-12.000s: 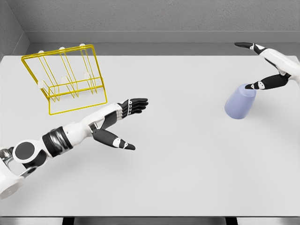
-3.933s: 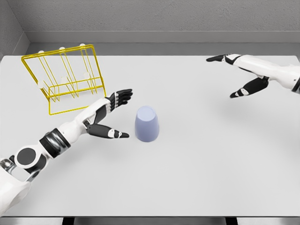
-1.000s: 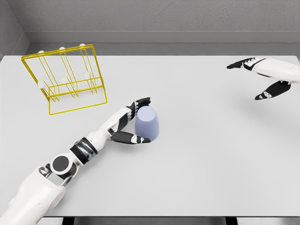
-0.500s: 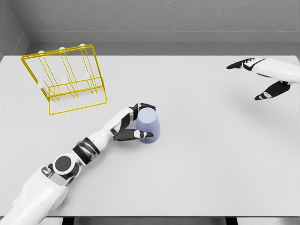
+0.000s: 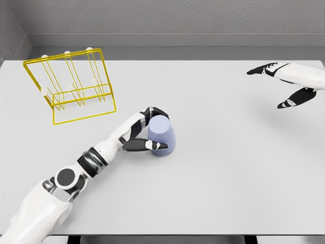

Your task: Place the cup on the cup holder with both arms

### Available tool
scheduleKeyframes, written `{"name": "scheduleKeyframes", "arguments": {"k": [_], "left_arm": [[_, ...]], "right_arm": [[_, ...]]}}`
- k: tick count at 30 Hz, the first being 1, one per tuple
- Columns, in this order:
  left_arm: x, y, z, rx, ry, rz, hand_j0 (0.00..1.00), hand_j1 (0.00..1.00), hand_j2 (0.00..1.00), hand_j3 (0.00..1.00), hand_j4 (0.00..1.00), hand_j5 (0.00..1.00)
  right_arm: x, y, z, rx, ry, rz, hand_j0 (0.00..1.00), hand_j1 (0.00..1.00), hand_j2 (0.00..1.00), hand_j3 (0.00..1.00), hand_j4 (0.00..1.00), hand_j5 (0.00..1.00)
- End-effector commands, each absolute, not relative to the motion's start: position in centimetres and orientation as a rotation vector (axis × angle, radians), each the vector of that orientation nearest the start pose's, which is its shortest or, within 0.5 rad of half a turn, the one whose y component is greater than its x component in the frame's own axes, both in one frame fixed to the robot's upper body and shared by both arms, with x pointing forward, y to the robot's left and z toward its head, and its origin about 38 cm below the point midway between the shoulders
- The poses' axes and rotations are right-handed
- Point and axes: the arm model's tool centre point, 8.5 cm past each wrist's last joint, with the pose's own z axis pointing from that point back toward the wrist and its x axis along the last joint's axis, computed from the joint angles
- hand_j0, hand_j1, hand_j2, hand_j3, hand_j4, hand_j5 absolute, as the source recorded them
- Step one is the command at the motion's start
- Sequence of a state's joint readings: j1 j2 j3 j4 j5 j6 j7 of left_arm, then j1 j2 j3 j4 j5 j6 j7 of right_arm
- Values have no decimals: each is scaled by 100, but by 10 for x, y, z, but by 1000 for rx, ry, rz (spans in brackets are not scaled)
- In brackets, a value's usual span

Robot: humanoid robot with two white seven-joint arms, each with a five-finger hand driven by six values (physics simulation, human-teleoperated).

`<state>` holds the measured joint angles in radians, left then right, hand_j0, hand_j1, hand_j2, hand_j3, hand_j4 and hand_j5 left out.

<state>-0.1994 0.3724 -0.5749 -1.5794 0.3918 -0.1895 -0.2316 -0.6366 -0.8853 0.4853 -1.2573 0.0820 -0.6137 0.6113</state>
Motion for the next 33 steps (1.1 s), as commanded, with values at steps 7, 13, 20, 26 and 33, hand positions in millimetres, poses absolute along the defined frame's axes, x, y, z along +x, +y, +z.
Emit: {"name": "scheduleKeyframes", "arguments": {"k": [7,13,20,26,33], "left_arm": [[364,191,165,-531,-1777,-694,26,26,26,26,26,26],[377,230,190,-478,-1804,-676,26,26,26,26,26,26],[392,245,226,-487,-1854,-670,26,26,26,26,26,26],[398,257,243,-447,-1887,-670,26,26,26,26,26,26],[406,270,250,-404,-1906,-642,26,26,26,26,26,26]], "right_arm": [[446,-388,245,-325,-1472,1730,100,100,100,100,100,100],[446,-388,245,-325,-1472,1730,100,100,100,100,100,100],[446,-388,245,-325,-1472,1730,100,100,100,100,100,100],[446,-388,246,-326,-1472,1729,100,100,100,100,100,100],[446,-389,245,-325,-1471,1729,100,100,100,100,100,100]]}}
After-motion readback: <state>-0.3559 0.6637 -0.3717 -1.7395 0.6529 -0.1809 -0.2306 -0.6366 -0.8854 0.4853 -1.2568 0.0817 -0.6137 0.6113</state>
